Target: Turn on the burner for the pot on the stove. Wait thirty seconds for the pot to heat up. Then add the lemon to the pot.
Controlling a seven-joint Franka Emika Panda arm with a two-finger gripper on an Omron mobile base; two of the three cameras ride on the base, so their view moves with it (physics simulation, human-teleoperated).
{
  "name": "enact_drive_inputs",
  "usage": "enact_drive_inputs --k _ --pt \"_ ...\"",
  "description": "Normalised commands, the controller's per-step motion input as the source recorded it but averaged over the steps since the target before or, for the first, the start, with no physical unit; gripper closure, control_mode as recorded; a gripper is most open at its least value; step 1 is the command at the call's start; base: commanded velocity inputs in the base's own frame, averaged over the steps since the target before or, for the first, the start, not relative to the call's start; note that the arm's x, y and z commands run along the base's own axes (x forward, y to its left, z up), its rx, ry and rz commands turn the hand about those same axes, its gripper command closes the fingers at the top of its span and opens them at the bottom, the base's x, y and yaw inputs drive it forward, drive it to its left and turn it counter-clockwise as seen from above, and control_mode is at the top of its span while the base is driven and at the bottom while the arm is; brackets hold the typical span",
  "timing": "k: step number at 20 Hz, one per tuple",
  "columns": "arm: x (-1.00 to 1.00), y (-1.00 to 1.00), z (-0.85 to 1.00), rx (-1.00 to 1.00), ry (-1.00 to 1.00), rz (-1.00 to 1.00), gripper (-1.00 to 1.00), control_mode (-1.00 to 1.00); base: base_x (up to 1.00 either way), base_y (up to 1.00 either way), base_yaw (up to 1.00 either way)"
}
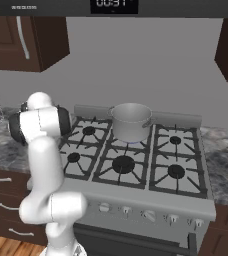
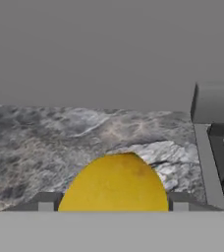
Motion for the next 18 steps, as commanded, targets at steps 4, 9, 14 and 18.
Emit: enact_drive_inputs --k 4,9,14,18 --pt "-0.56 -0.06 0.75 0.0 -0.33 -0.02 1.0 -1.0 0.0 0.0 0.0" --pt "-0.97 -0.54 0.92 0.0 -0.31 -0.11 1.0 -1.0 0.0 0.0 0.0" --pt "-1.0 -0.62 1.0 0.0 -0.09 -0.1 1.0 -1.0 0.0 0.0 0.0" --pt "-1.0 -0.55 1.0 -0.01 -0.01 -0.1 1.0 -1.0 0.0 0.0 0.0"
